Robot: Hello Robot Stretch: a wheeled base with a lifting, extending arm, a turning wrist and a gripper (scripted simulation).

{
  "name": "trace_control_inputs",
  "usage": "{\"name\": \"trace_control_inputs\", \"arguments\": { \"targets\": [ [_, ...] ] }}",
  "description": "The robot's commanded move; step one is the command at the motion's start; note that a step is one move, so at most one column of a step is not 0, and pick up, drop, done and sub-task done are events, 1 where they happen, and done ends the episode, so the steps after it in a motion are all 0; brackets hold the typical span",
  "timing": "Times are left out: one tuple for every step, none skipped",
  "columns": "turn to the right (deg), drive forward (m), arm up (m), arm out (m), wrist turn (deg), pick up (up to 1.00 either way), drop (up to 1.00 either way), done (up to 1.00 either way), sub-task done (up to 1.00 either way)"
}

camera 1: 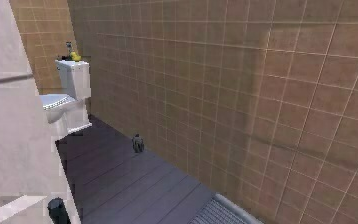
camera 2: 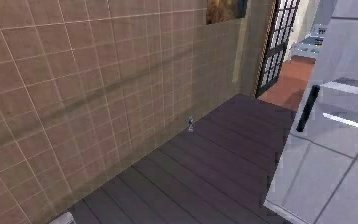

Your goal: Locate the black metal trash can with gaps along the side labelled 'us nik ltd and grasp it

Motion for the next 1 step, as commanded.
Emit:
{"name": "trace_control_inputs", "arguments": {
  "targets": [
    [0.0, 0.2, 0.0, 0.0, 0.0, 0.0, 0.0, 0.0, 0.0]
  ]
}}
